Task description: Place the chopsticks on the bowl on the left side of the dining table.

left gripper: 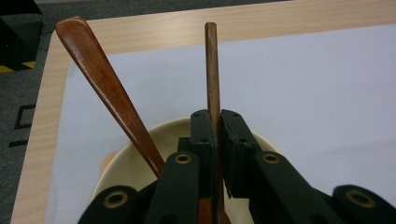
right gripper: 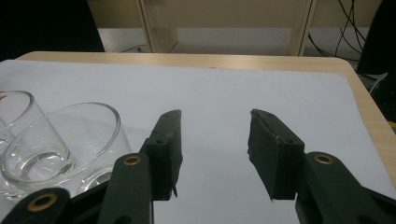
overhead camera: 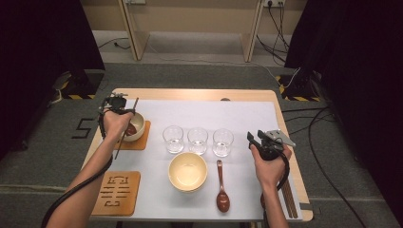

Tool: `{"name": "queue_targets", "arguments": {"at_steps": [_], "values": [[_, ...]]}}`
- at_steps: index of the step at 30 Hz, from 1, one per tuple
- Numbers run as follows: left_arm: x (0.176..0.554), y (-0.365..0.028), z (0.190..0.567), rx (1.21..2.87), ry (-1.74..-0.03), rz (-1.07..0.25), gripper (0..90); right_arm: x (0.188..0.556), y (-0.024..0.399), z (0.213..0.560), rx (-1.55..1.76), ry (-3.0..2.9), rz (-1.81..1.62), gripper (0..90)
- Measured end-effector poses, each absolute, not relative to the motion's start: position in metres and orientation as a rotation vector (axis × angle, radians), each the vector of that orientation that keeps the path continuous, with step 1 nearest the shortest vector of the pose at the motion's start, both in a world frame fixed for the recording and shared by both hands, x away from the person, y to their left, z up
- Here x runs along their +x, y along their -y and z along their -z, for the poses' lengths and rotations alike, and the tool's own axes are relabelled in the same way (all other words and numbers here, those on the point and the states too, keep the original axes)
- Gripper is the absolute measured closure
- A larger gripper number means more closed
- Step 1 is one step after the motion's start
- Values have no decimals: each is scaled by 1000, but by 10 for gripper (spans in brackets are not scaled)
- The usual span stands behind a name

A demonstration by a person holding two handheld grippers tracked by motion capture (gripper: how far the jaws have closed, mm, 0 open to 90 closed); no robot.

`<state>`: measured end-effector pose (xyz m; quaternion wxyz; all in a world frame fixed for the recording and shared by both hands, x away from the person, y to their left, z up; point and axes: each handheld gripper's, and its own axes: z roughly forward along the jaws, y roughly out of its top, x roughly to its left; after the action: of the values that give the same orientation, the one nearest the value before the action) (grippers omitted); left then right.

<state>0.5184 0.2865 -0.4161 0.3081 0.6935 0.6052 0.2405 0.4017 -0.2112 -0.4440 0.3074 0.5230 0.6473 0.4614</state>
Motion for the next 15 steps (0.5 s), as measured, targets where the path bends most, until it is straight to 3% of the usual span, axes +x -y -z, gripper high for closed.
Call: {"name": "queue_targets", "arguments": {"at_steps": [9, 15], "values": [[520, -288, 423, 1873, -1625, -622, 820, 402, 211, 444, 1384, -1716, -1221, 547], [515, -291, 418, 1856, -1594, -637, 737, 402, 211, 444, 1391, -1719, -1222, 545]]}}
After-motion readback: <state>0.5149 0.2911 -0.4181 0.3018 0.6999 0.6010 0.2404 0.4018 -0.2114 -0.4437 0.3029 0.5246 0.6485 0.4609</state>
